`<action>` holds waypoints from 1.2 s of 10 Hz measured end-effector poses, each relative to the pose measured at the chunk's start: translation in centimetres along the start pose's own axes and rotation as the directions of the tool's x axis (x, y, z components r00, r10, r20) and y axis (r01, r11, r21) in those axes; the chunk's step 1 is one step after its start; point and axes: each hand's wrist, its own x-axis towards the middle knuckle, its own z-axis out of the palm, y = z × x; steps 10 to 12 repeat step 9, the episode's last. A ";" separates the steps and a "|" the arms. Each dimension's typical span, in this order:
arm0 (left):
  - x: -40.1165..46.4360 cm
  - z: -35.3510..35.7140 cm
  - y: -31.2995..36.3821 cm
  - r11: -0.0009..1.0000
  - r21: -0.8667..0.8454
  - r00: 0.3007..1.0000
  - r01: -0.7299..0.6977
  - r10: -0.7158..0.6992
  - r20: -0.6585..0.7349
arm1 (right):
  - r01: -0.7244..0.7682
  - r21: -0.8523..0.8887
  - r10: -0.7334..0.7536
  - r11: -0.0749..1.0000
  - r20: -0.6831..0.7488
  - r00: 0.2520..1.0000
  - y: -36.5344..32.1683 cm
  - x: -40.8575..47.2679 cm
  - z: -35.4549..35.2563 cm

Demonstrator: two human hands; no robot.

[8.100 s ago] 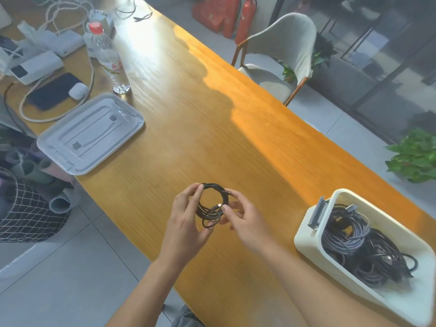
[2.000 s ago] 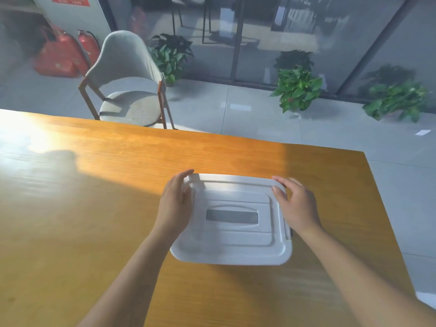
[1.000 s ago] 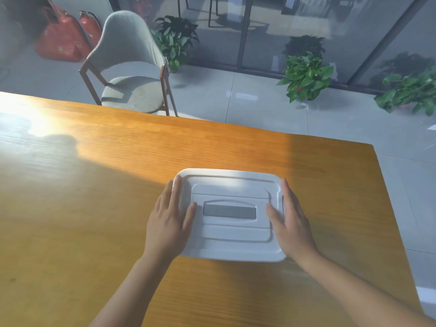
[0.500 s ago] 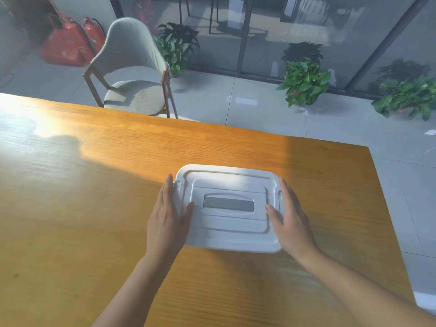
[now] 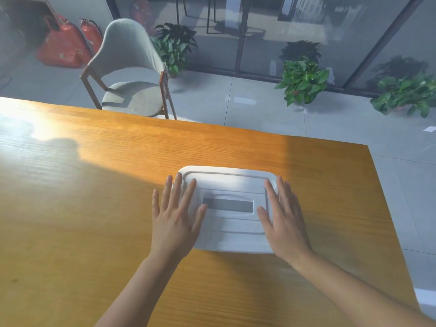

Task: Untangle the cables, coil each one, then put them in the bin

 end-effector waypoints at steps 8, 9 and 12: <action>16.8 3.1 1.3 0.985 0.127 0.981 -0.114 0.091 0.173 | -0.061 -0.173 0.061 0.983 -0.003 0.998 1.7 14.1 -0.8; 17.7 3.2 1.8 0.978 0.164 0.975 -0.127 0.093 0.204 | -0.056 -0.214 0.067 0.975 0.043 0.997 1.9 15.2 -1.4; 17.7 3.2 1.8 0.978 0.164 0.975 -0.127 0.093 0.204 | -0.056 -0.214 0.067 0.975 0.043 0.997 1.9 15.2 -1.4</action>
